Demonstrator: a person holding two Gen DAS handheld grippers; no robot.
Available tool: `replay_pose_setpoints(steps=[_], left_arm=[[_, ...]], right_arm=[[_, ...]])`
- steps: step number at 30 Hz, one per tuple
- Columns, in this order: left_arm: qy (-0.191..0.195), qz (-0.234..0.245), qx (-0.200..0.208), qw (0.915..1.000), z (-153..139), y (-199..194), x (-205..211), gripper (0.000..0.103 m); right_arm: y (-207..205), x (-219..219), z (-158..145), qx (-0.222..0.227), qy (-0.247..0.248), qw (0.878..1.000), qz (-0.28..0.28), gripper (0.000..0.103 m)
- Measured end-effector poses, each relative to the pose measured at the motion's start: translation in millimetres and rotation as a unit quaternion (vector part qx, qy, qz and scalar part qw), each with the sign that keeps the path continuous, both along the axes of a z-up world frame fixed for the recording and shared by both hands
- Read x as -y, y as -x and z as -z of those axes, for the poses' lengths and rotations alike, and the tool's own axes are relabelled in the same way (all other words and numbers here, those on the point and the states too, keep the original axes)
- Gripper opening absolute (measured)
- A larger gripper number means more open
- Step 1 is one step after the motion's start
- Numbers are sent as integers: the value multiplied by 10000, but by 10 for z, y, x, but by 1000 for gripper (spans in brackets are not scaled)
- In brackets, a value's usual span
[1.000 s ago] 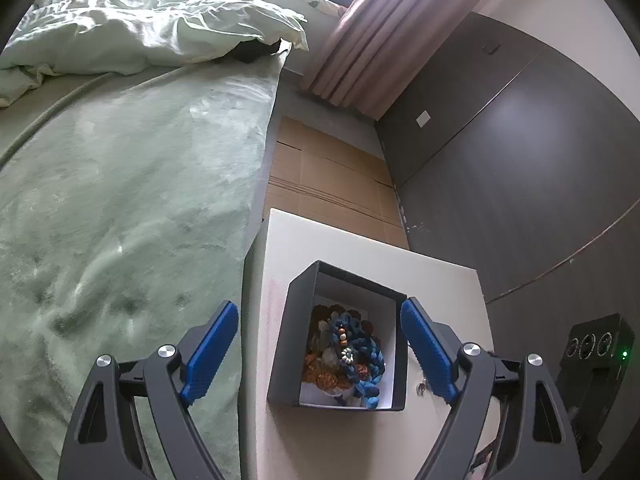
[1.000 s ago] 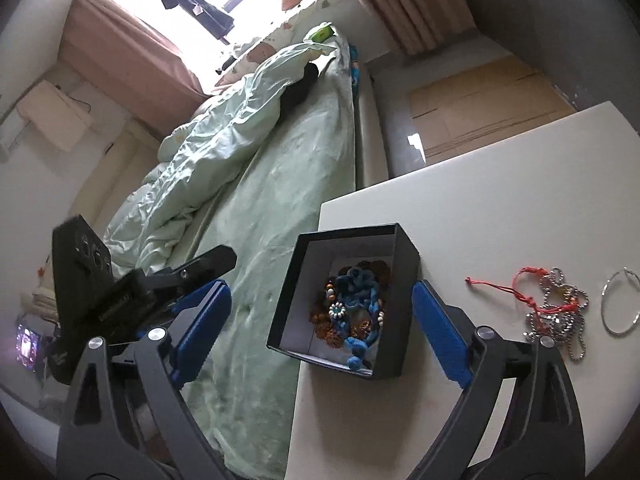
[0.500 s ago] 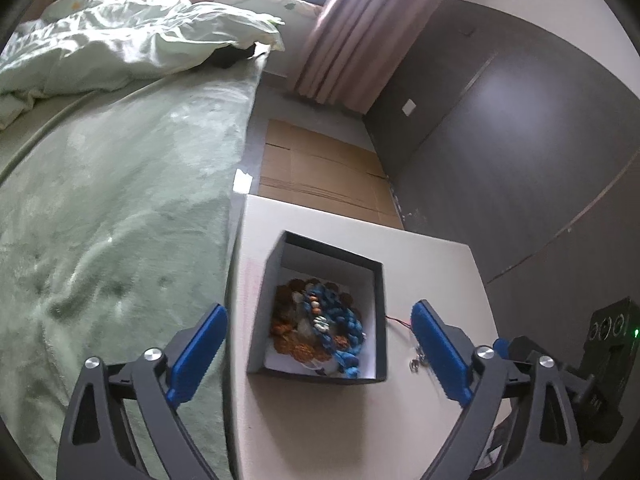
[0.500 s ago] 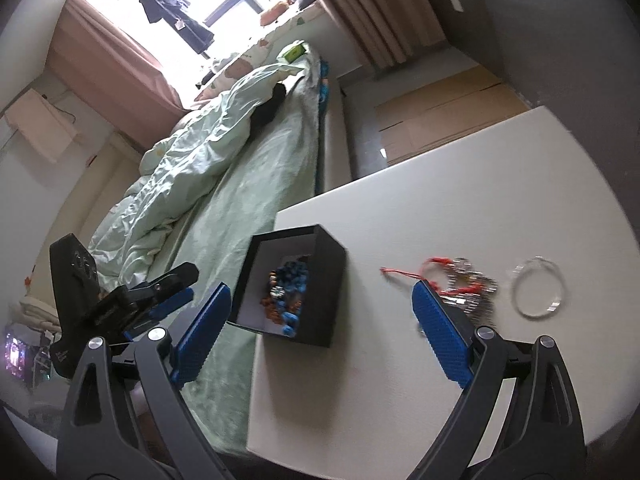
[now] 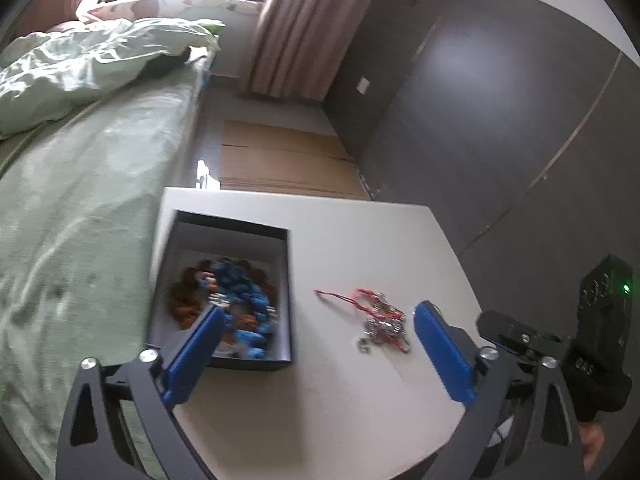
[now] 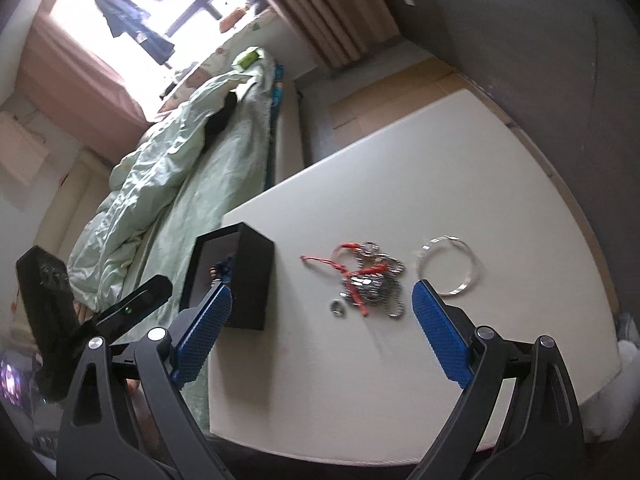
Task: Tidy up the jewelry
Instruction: 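Grasp the red string of the charm bundle with the left tool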
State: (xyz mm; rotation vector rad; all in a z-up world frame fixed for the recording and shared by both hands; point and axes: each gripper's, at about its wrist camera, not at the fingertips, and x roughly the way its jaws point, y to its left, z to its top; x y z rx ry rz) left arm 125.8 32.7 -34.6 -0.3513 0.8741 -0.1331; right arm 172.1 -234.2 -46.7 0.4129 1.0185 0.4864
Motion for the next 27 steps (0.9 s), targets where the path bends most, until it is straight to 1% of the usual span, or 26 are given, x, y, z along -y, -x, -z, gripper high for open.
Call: replay_pose_setpoints(steps=[4, 6, 7, 8, 10, 12, 13, 15, 16, 17, 19, 24, 27], left_arm=[[108, 187, -129, 9997, 82, -76, 183, 75], [120, 250, -174, 9995, 117, -111, 268, 73], [141, 275, -197, 9993, 136, -133, 307, 69], [177, 298, -235, 9991, 160, -162, 335, 68], [265, 324, -299, 9987, 206, -207, 378, 60], [366, 334, -379, 9981, 259, -265, 428, 56], [413, 334, -434, 9976, 291, -294, 453, 51], [501, 357, -552, 9966, 369, -361, 510, 45], [553, 355, -604, 9960, 413, -390, 535, 41], [603, 336, -680, 9953, 465, -431, 565, 40], [659, 322, -765, 9944, 538, -487, 597, 36], [612, 237, -948, 9933, 703, -631, 684, 32], [626, 186, -1076, 9920, 796, -701, 708, 32]], right_arm=[[-29, 146, 92, -245, 12, 9995, 183, 91], [-47, 220, 140, -397, -7, 9988, 276, 91], [-53, 251, 155, -447, -22, 9985, 310, 91], [-63, 293, 175, -511, -27, 9980, 364, 91], [-75, 347, 202, -606, -8, 9971, 451, 91], [-84, 393, 239, -712, -8, 9960, 535, 91], [-87, 415, 261, -774, -16, 9953, 586, 91], [-100, 467, 304, -900, -56, 9934, 715, 89], [-110, 488, 315, -935, -76, 9928, 751, 83], [-123, 509, 330, -987, -96, 9918, 801, 80], [-150, 548, 354, -1069, -112, 9899, 929, 79], [-184, 626, 354, -1120, -186, 9873, 1110, 78], [-217, 647, 347, -1125, -204, 9870, 1127, 78]])
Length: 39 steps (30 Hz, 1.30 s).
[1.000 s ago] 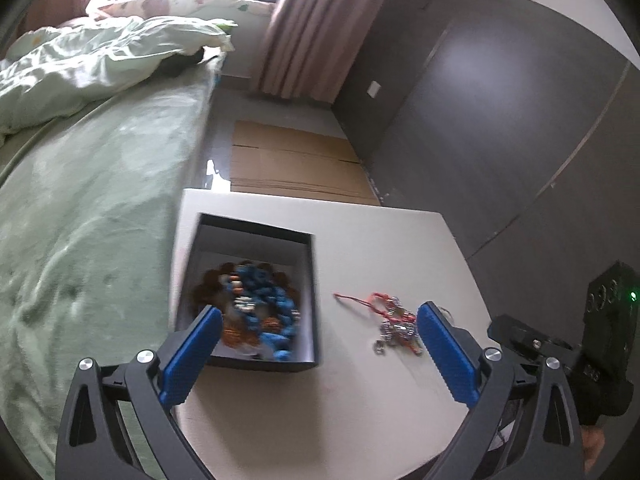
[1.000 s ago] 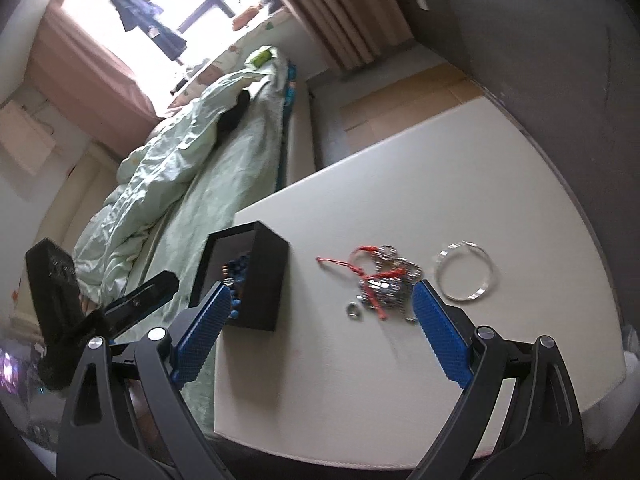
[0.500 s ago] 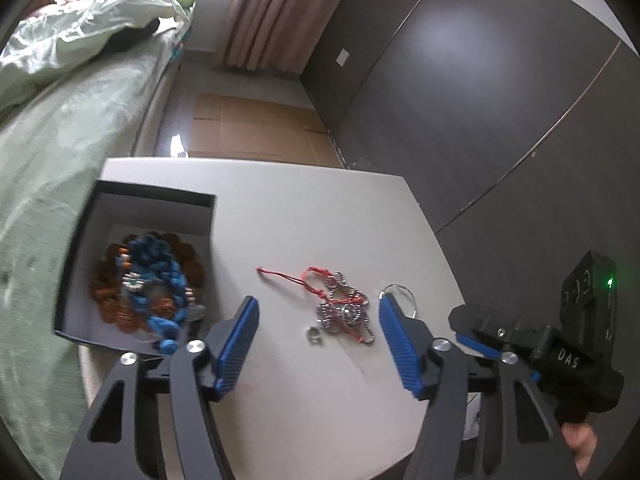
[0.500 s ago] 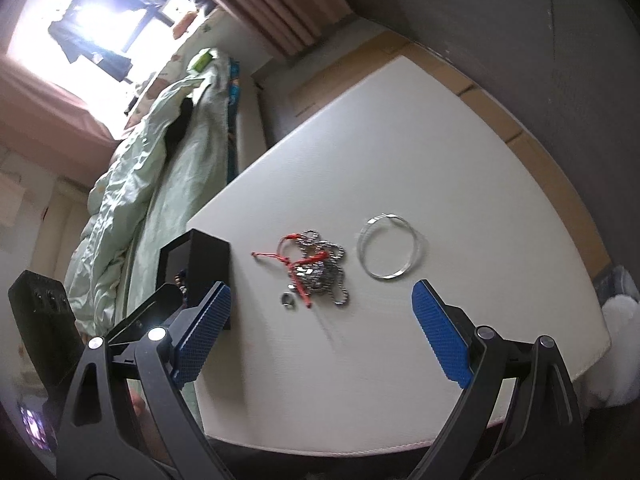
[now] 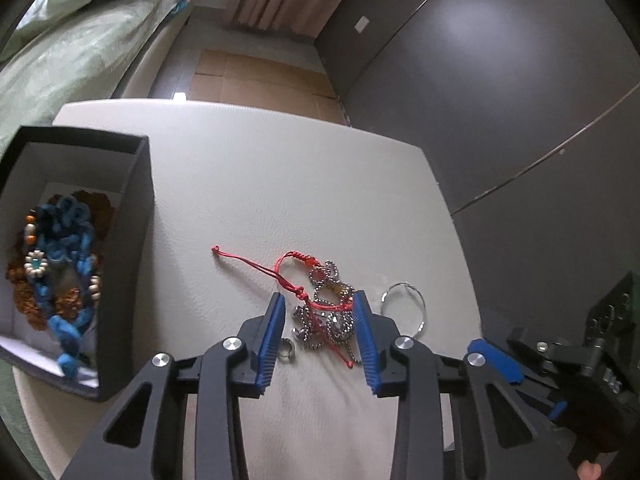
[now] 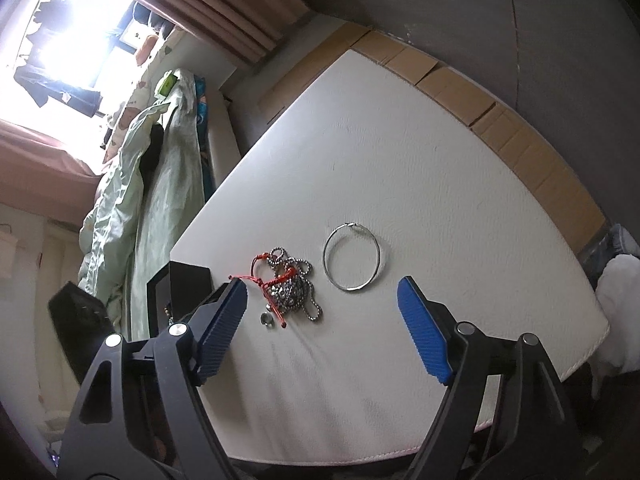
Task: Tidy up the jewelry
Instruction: 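Grasp the red string of the charm bundle with the left tool, then lift the red-string charms with the left tool while the right tool grasps the silver hoop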
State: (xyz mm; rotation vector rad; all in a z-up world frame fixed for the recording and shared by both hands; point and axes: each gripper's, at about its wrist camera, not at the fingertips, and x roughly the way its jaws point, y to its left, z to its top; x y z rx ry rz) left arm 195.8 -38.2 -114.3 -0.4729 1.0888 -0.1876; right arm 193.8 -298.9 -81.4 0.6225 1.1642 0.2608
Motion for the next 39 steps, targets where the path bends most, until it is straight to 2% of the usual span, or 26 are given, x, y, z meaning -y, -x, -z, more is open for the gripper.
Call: replay_pose_setpoints(steps=[9, 14, 17, 20, 21, 28, 34, 39], left_arm=[[262, -163, -355, 9989, 203, -156, 27, 32], [142, -182, -324, 9992, 189, -202, 68, 32], [-121, -66, -296, 9995, 160, -185, 146, 31], [-365, -53, -282, 9989, 139, -216, 143, 15], [-424, -77, -283, 9987, 150, -218, 120, 6], [52, -22, -242, 9997, 173, -208, -8, 3], [252, 108, 223, 9994, -141, -95, -74, 3], [388, 183, 483, 9979, -354, -130, -130, 3]], right_arm=[[-99, 105, -28, -15, -54, 9999, 151, 78], [-122, 106, -28, -9, 15, 9999, 167, 78], [-151, 57, -5, -19, 289, 9995, 100, 71], [-166, -41, 29, -21, 680, 9977, -39, 71], [-168, -65, 42, -13, 756, 9971, -97, 71], [-215, -355, 128, 123, 1552, 9854, -695, 71], [-274, -425, 189, 179, 1839, 9784, -924, 71], [-261, -565, 215, 307, 2290, 9653, -1214, 71]])
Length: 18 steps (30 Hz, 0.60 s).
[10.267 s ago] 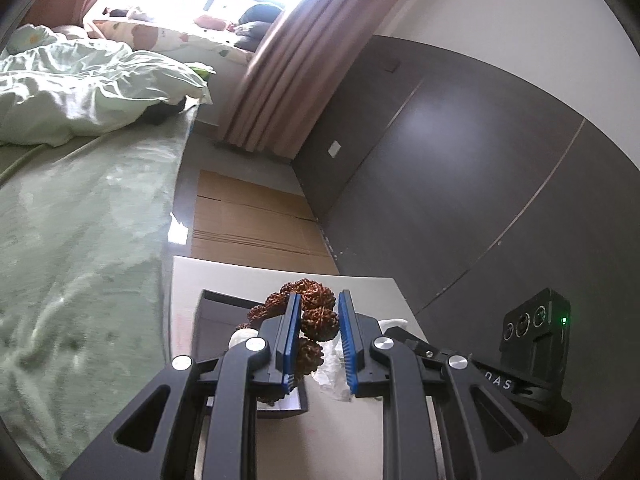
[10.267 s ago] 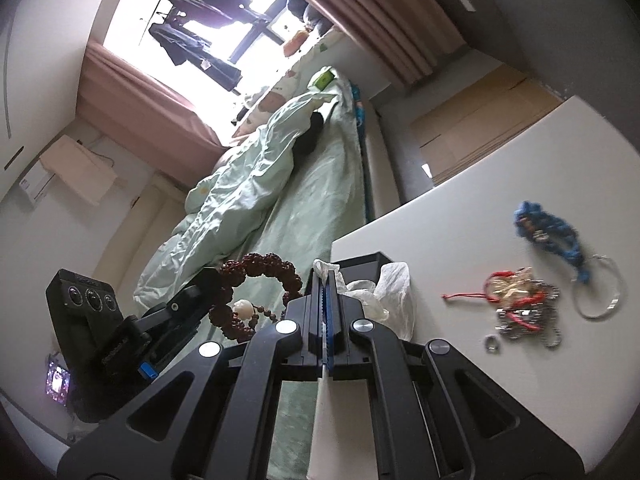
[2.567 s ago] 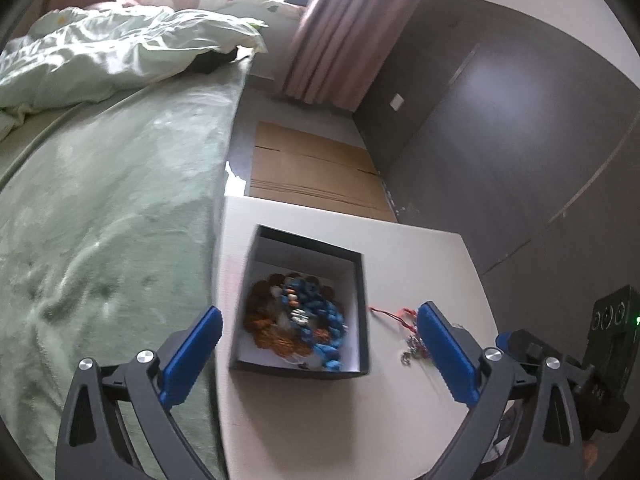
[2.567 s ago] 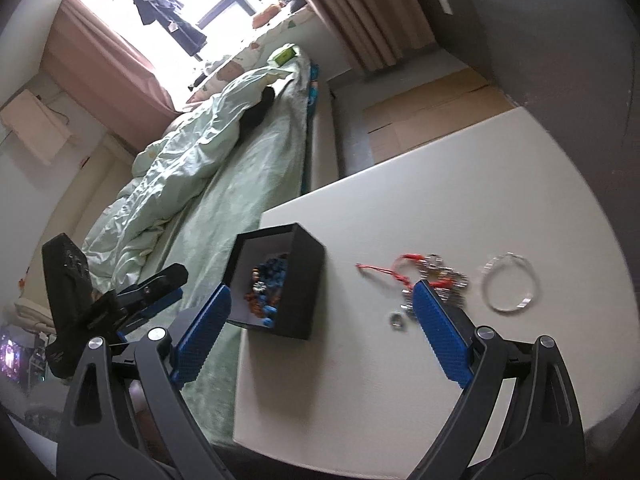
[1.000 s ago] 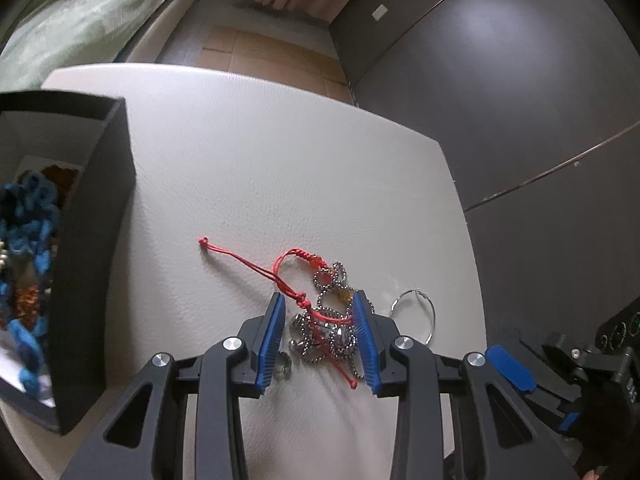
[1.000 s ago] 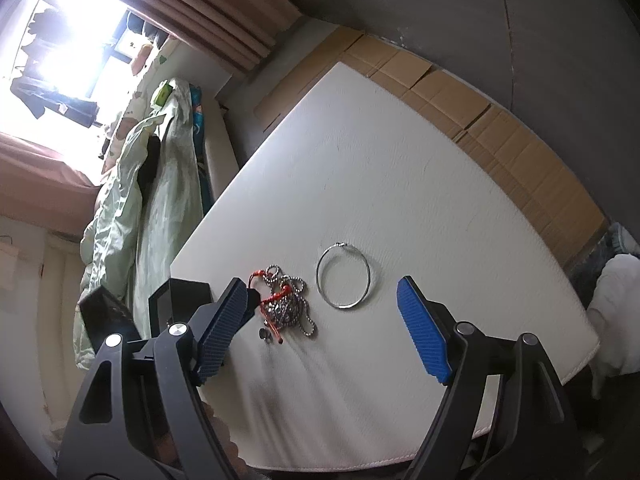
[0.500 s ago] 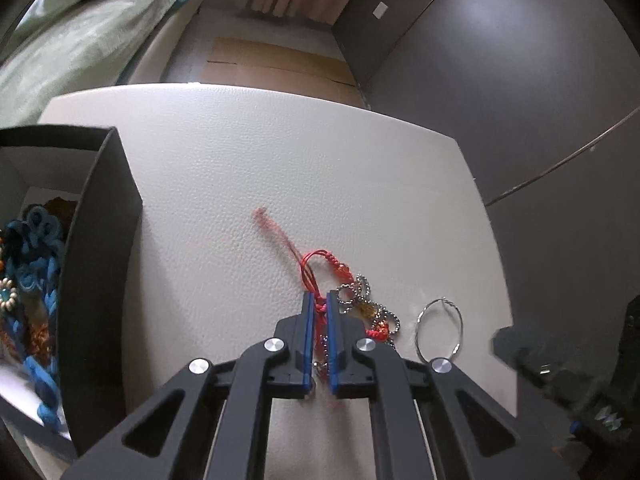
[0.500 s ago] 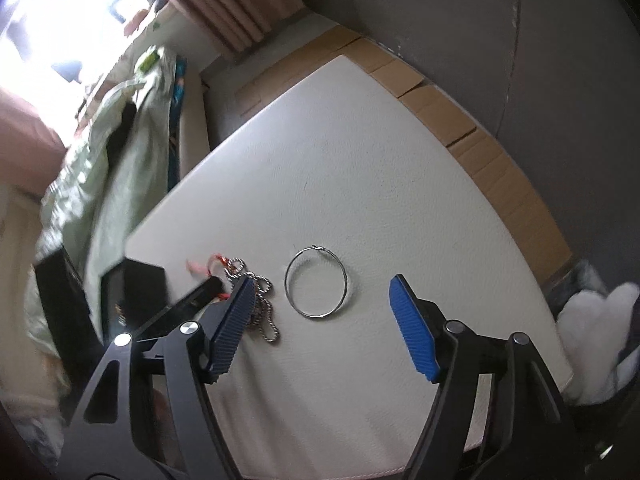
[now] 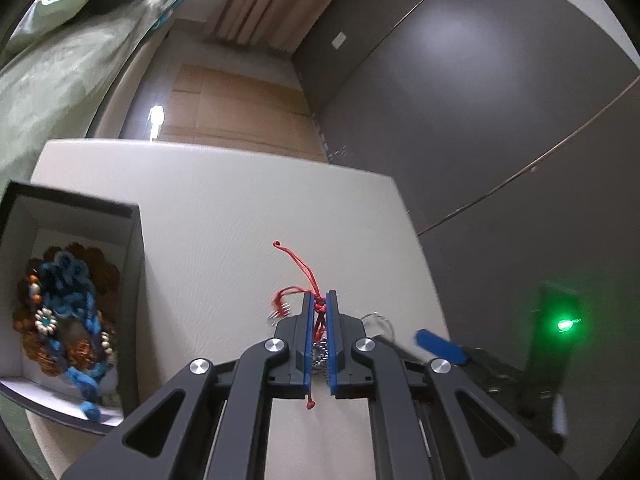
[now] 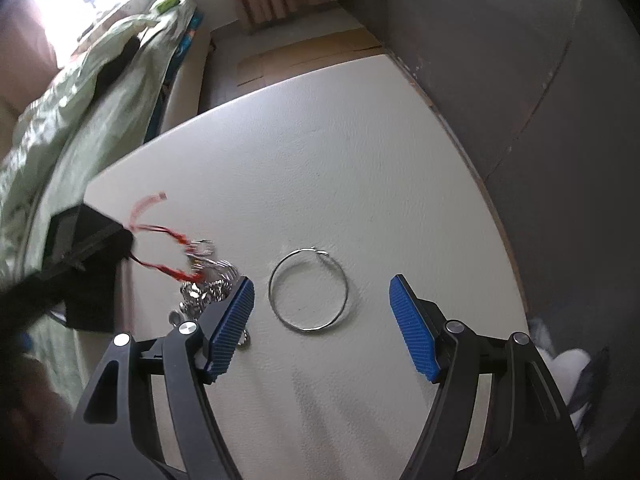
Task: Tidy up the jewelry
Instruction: 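Lift the red-string charms with the left tool while the right tool grasps the silver hoop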
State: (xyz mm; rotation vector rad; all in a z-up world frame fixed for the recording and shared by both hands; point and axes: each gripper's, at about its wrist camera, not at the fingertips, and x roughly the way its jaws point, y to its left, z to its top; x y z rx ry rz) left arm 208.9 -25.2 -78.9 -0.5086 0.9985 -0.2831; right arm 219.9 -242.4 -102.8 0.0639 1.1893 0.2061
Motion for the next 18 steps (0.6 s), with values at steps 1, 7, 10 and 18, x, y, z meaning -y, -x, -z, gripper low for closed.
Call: replay_pose_setpoints(steps=[1, 7, 10, 18], left_arm=[[17, 16, 47, 10000, -41, 9, -14, 3], [98, 64, 299, 9995, -266, 81, -70, 3], [150, 89, 435, 9989, -381, 135, -97, 3], [191, 101, 716, 9972, -630, 237, -174, 3]], right_arm=[[3, -51, 18, 4, 76, 9999, -97, 71], [9, -232, 81, 90, 469, 9980, -407, 71], [-2, -291, 132, 96, 685, 9965, -471, 71], [14, -419, 202, 119, 852, 9937, -720, 51]])
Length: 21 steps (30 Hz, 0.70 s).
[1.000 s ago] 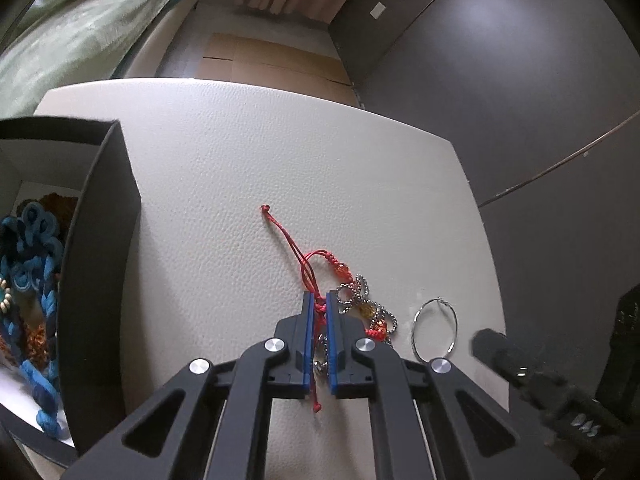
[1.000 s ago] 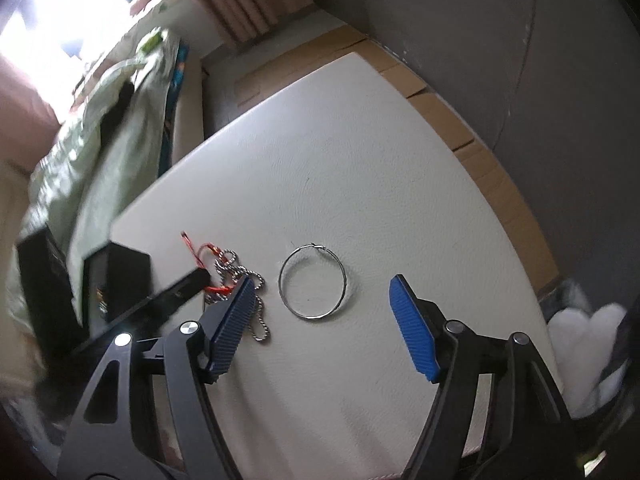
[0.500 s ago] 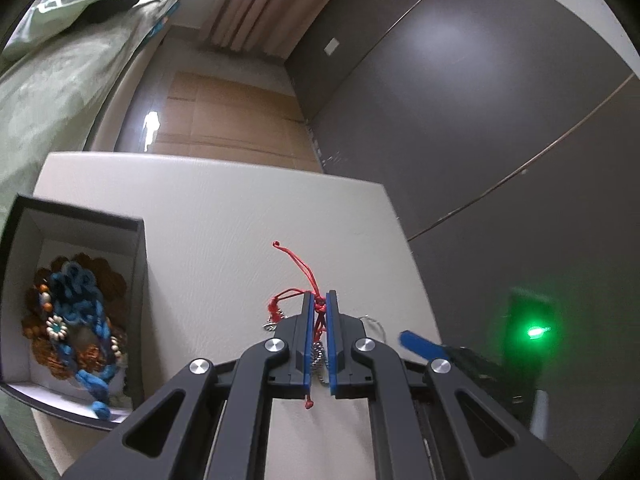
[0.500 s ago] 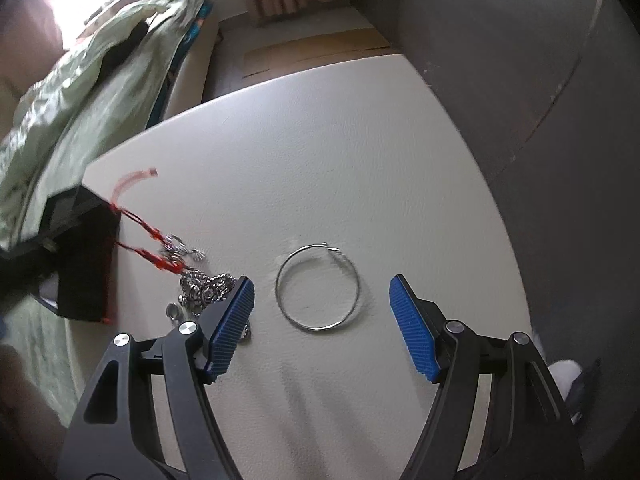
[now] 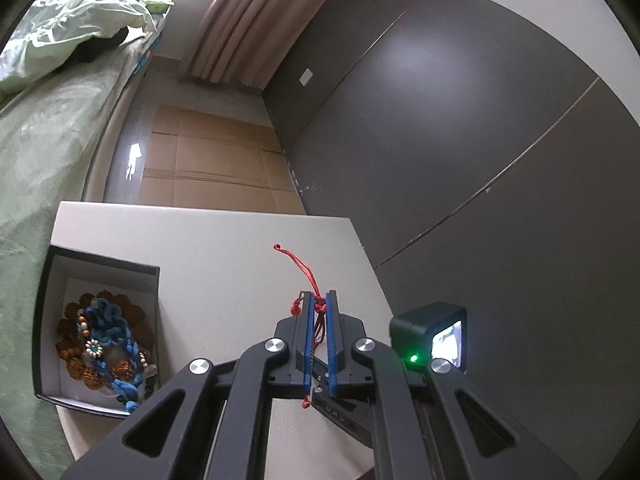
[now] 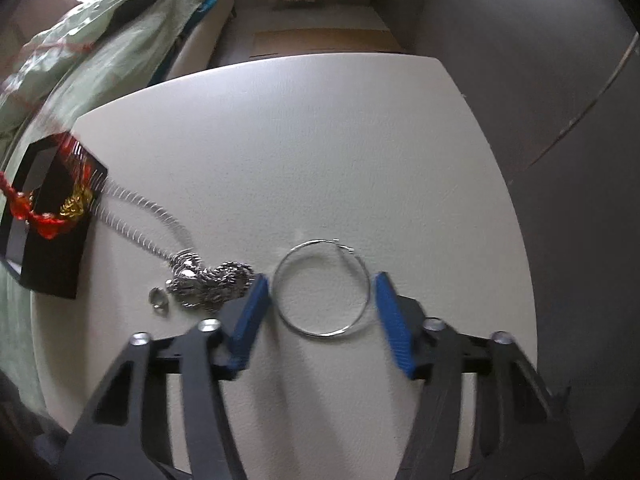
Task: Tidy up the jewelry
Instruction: 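Lift the red-string charms with the left tool while the right tool grasps the silver hoop, then carry the charms to the box with the left tool while the right tool lifts the hoop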
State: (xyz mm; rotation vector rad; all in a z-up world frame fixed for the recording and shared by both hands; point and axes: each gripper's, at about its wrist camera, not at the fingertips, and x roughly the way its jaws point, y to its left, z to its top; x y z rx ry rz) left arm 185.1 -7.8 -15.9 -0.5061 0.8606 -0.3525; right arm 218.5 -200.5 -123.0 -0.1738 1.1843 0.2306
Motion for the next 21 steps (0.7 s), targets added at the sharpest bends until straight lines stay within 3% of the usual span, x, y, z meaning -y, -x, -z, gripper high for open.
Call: replay_pose_setpoints(steps=[10, 21], left_arm=[[21, -177, 149, 9997, -144, 139, -189, 3], [53, -259, 573, 9980, -497, 400, -373, 3]], right_arm=[[17, 73, -25, -51, -109, 9999, 42, 50], [76, 324, -270, 59, -817, 9961, 324, 50]])
